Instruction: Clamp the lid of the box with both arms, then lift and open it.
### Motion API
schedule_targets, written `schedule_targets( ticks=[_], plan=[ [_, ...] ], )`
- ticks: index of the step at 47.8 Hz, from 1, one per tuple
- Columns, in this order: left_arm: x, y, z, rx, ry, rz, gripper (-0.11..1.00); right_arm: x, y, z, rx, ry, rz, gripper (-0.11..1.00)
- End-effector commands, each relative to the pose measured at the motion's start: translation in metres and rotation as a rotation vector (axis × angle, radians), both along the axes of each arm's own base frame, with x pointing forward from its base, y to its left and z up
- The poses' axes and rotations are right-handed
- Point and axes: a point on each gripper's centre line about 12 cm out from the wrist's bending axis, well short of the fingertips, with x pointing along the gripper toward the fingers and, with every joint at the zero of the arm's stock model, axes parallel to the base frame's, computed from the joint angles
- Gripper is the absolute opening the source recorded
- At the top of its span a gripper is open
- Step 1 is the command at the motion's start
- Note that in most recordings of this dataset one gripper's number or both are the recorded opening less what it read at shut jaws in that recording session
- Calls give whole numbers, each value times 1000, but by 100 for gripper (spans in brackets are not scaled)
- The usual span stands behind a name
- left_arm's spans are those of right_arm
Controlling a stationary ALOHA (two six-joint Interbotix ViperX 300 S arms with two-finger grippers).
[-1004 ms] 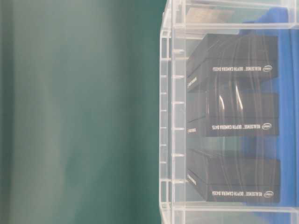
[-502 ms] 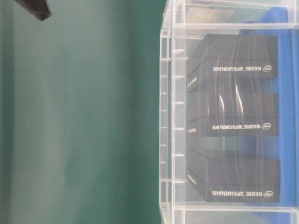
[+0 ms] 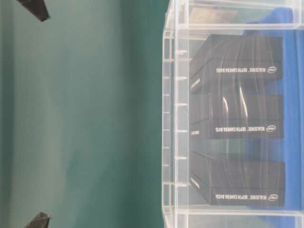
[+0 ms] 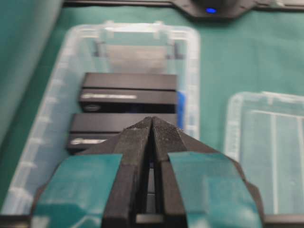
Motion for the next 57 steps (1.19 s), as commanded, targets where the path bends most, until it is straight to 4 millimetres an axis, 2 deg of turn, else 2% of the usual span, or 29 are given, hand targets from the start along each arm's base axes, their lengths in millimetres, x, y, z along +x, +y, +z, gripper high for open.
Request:
schedule_targets(
  ticks=[1, 16, 27, 57],
  plan=[
    [-2, 7, 11, 8, -36, 26, 1, -5, -9, 4, -7, -24, -21, 0],
    [-4, 16, -1, 30, -8, 53, 1, -20, -21, -13, -2, -41, -22, 0],
    [-6, 22, -19, 25, -7, 76, 1, -22, -22, -28, 1, -15, -19, 0],
    [-7, 23, -23, 15, -3, 86, 1, -22, -22, -31, 5, -15, -10, 0]
  ],
)
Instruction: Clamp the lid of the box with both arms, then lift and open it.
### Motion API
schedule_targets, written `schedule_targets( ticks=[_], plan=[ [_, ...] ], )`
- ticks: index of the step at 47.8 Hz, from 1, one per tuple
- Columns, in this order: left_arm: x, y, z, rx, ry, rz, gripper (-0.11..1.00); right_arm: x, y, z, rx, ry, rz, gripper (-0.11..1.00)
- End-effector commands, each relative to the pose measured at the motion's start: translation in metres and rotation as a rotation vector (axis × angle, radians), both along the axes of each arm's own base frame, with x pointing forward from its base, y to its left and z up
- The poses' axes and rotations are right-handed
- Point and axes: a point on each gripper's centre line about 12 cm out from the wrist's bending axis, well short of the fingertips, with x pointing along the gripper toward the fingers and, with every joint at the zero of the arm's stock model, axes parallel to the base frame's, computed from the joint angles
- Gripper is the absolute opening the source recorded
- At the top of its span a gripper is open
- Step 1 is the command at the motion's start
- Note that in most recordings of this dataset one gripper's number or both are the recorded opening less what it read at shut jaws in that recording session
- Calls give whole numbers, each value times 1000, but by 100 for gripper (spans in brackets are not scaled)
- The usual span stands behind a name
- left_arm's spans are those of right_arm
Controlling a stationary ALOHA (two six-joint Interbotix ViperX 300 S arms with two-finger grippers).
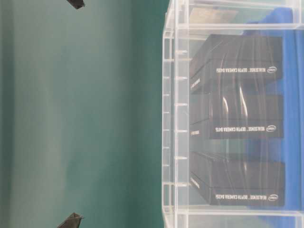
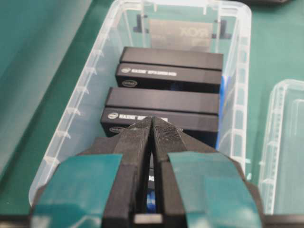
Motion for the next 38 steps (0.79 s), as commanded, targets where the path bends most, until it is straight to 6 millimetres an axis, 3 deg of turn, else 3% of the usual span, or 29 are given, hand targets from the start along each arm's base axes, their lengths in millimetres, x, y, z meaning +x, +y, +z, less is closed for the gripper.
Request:
schedule_targets(
  ticks=[1, 20, 38],
  plan=[
    [0, 1, 7, 1, -27, 4, 1, 1, 0, 5, -2, -16, 3, 0],
    [1, -1, 7, -2, -26, -3, 1, 2, 0, 5, 8, -20, 5, 0],
    [4, -17, 7, -14, -27, -63, 1, 4, 4, 5, 34, -37, 35, 0]
  ],
)
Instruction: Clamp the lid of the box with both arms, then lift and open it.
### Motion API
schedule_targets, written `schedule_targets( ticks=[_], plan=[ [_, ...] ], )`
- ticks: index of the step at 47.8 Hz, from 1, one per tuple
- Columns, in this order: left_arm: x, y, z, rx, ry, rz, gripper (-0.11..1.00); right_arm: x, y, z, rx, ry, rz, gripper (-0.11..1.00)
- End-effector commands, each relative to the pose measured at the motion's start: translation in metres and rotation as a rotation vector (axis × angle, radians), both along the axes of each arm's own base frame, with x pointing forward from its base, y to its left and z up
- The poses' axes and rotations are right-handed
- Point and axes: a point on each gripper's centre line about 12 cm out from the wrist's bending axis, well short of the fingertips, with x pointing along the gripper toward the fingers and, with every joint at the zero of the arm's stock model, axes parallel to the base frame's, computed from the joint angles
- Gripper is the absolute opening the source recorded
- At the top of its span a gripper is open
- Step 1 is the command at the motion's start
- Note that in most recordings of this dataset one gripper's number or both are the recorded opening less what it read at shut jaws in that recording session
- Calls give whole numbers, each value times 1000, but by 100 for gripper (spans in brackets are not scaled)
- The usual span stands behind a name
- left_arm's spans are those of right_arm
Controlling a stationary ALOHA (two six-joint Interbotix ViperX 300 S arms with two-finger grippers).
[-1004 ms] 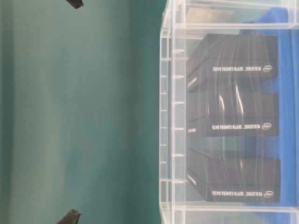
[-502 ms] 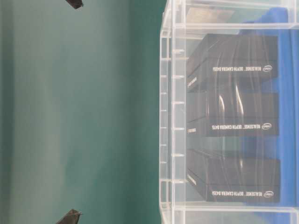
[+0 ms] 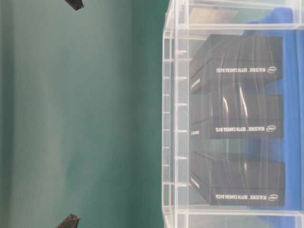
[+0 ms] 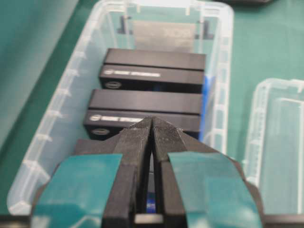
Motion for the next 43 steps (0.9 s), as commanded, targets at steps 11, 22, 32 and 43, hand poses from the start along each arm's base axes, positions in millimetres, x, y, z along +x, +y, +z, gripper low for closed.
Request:
schedule_targets(
  ticks=[11, 22, 32, 43],
  plan=[
    [2, -9, 6, 2, -18, -36, 1, 4, 4, 6, 12, -30, 34, 0],
    [2, -9, 6, 2, -17, -36, 1, 5, 4, 5, 13, -25, 36, 0],
    [2, -9, 6, 2, -17, -36, 1, 5, 5, 5, 15, -25, 37, 0],
    [2, -9, 6, 2, -17, -36, 1, 5, 5, 3, 17, -22, 37, 0]
  ],
)
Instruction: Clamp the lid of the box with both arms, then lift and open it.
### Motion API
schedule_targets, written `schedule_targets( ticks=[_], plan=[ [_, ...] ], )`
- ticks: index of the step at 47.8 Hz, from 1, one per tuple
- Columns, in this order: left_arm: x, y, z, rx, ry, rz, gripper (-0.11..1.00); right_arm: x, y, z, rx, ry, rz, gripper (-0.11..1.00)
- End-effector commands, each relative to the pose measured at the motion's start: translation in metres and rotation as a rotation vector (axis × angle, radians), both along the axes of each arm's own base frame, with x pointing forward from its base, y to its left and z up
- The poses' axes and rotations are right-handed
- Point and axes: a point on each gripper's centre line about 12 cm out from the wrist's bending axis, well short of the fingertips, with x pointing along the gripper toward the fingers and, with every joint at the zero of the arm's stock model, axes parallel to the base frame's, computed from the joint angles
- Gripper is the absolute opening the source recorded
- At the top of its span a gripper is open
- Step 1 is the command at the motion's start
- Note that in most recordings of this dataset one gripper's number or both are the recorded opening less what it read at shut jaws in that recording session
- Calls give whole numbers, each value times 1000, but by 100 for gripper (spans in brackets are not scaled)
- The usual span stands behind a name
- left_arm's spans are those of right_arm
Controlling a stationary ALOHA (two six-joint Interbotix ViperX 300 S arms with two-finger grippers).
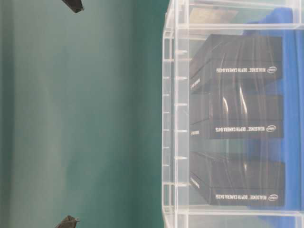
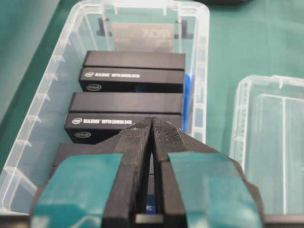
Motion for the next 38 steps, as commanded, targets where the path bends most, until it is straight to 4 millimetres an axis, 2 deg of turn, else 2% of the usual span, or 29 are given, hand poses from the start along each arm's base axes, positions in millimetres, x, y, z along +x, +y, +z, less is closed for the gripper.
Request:
schedule_targets(
  ticks=[1, 38],
  plan=[
    [0, 0, 6, 1, -20, -1, 1, 1, 1, 5, 0, -14, 7, 0],
    [0, 0, 7, -2, -22, -1, 1, 0, 2, 0, 17, -3, 6, 0]
  ],
)
